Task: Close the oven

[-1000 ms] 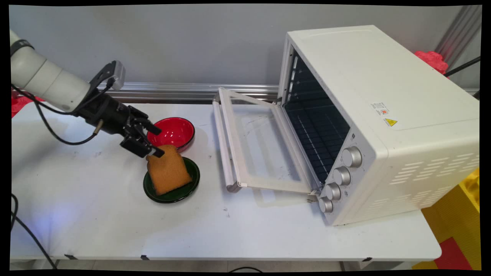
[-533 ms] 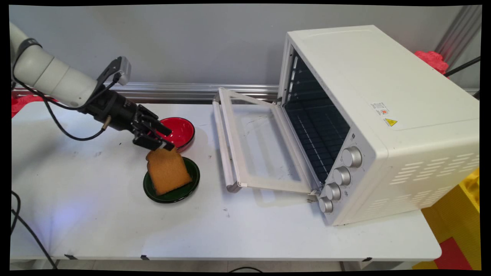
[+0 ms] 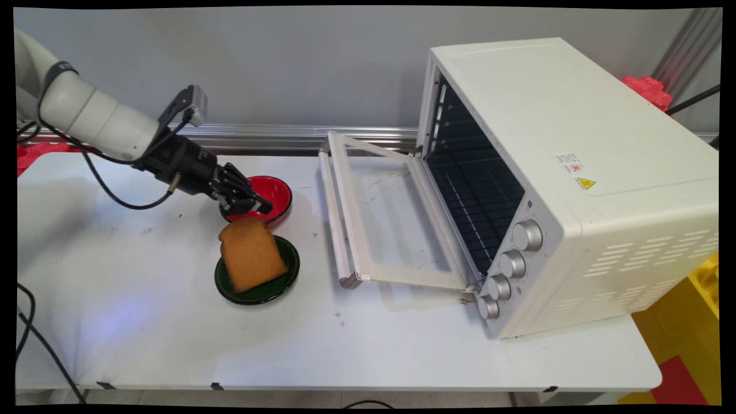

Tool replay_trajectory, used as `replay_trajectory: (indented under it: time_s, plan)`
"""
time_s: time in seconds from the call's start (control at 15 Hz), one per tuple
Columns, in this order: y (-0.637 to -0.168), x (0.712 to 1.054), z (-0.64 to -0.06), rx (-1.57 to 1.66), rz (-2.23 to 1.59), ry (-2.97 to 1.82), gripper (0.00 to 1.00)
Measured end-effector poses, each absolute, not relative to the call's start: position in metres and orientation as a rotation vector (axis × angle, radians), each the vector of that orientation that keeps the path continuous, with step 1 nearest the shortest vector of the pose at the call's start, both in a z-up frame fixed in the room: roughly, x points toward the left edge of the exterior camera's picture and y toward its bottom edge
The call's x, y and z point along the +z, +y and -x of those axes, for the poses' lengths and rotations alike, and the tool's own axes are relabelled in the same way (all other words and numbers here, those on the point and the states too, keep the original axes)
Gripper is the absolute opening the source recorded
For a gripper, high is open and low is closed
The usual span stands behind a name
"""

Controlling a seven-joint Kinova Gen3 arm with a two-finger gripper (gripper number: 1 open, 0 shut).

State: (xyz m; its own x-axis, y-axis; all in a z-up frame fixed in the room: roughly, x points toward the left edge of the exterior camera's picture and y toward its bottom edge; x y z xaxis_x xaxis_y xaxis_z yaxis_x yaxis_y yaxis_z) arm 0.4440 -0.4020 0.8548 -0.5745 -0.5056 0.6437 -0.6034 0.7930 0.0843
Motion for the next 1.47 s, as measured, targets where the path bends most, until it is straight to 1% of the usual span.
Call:
replay_trajectory:
  time_s: [0.47,0.93,1.2,1.47]
  plan:
    - [-0.419,0.822,-0.418,0.155,-0.763,-2.297,0.00]
    - [-0.444,0.779,-0.393,0.169,-0.708,-2.287,0.00]
    - [-0.454,0.765,-0.383,0.184,-0.678,-2.277,0.00]
    - [-0.459,0.758,-0.379,0.190,-0.664,-2.266,0.00]
